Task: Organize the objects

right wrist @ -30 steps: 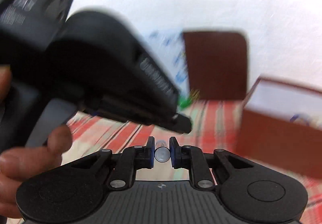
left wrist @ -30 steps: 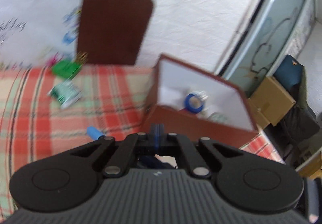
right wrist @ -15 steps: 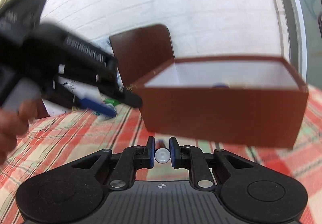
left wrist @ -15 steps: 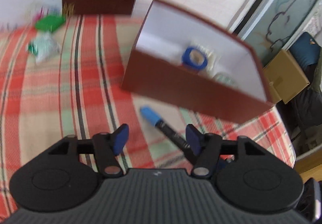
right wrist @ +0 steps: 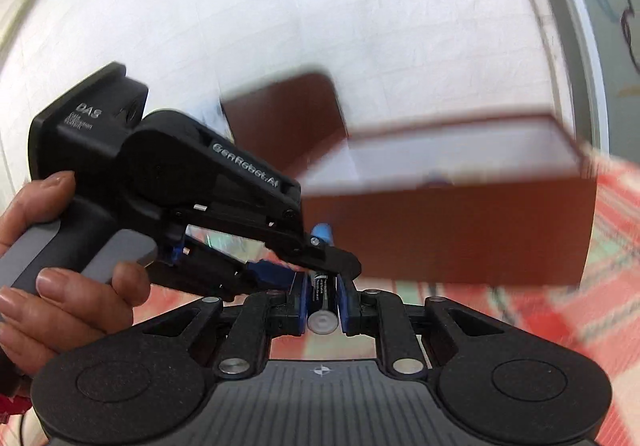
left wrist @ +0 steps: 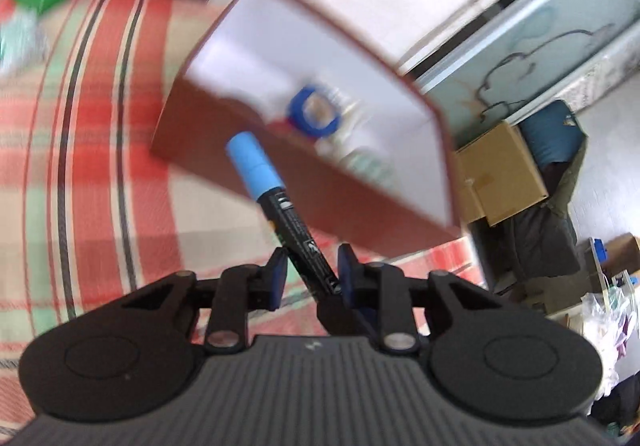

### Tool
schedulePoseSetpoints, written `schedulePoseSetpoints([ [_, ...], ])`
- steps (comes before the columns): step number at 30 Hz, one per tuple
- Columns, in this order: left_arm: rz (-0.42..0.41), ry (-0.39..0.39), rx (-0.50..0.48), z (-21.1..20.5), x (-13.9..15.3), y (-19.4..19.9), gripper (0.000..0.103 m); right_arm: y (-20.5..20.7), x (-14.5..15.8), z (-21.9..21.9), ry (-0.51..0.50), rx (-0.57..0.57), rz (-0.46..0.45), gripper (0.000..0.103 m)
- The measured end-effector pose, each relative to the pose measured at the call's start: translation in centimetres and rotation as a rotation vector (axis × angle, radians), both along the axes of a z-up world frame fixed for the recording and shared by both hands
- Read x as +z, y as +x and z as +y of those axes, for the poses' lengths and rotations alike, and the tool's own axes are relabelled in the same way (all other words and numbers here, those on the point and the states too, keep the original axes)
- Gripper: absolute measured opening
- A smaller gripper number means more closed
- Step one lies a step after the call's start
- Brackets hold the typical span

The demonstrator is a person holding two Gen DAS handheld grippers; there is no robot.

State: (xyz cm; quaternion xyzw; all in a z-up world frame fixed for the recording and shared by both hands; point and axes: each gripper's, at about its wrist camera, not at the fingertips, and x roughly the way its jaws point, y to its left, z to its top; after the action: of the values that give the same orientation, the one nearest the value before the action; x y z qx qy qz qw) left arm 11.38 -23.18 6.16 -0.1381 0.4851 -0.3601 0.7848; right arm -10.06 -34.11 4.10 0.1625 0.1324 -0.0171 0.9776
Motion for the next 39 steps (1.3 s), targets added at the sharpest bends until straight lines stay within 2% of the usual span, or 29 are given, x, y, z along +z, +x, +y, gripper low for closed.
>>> schedulePoseSetpoints([
  [3,-0.015,-0.045,0.011,0.2,2.2,0.8,0.03,-0.3,2.4,0.0,-0.029,-0.005,-0.087,0.016],
  [7,-0.055,-0.051,0.023,-0.4,4.3,0.5,0.03,-0.1,4.7,-0.6,-0.014,-0.001,-0.14,0.016],
  [12,-0.085,-0.061,0.024,-3.5,4.3,3.4,0.031,1.8,6.0,-1.4,-0.064,-0.04,-0.178,0.016],
  [13,-0.094,-0.064,0.033,-4.1,4.0,4.2,0.035,2.9,6.0,-1.8,-0.065,-0.055,-0.177,0.016],
  [14,-0.106,-0.053,0.044,-4.6,3.6,4.9,0.05,3.9,5.9,-2.4,-0.064,-0.071,-0.176,0.018],
  [16,-0.088,0.042,0.138,-5.1,2.3,6.4,0.061,6.7,5.0,-3.6,-0.096,-0.097,-0.15,0.043],
  [17,-0.066,0.055,0.144,-4.9,1.4,6.8,0.061,8.2,4.5,-4.0,-0.121,-0.124,-0.11,0.058],
  [18,-0.056,0.039,0.144,-4.3,0.9,6.7,0.061,9.4,3.9,-4.5,-0.139,-0.154,-0.067,0.06],
  [19,-0.065,0.024,0.136,-3.7,0.8,6.4,0.061,9.6,3.5,-5.1,-0.125,-0.128,-0.041,0.058],
  [21,-0.124,0.038,0.127,-2.6,1.1,5.3,0.059,9.4,2.9,-5.4,-0.107,-0.086,-0.048,0.06],
  [23,-0.163,0.057,0.123,-1.8,1.9,4.8,0.058,9.1,2.6,-4.3,-0.194,-0.092,-0.05,0.06],
  [25,-0.177,0.098,0.114,-1.0,3.0,4.7,0.058,9.4,2.6,-3.7,-0.229,-0.077,-0.047,0.06],
  [27,-0.228,0.178,0.103,-1.0,5.6,5.0,0.057,10.1,3.3,-3.7,-0.218,-0.031,-0.043,0.06],
  [30,-0.381,0.28,0.116,0.5,11.7,5.7,0.057,10.7,6.2,-3.4,-0.279,0.02,-0.077,0.059],
  [35,-0.749,0.396,0.189,3.8,25.6,4.3,0.057,10.8,15.0,-3.1,-0.391,0.079,-0.199,0.059],
  [37,-0.861,0.411,0.243,5.8,29.3,3.7,0.058,11.1,18.7,-2.7,-0.443,0.089,-0.254,0.059],
  [39,-0.887,0.385,0.296,8.5,30.4,3.7,0.058,11.4,21.3,-2.0,-0.451,0.106,-0.292,0.06],
])
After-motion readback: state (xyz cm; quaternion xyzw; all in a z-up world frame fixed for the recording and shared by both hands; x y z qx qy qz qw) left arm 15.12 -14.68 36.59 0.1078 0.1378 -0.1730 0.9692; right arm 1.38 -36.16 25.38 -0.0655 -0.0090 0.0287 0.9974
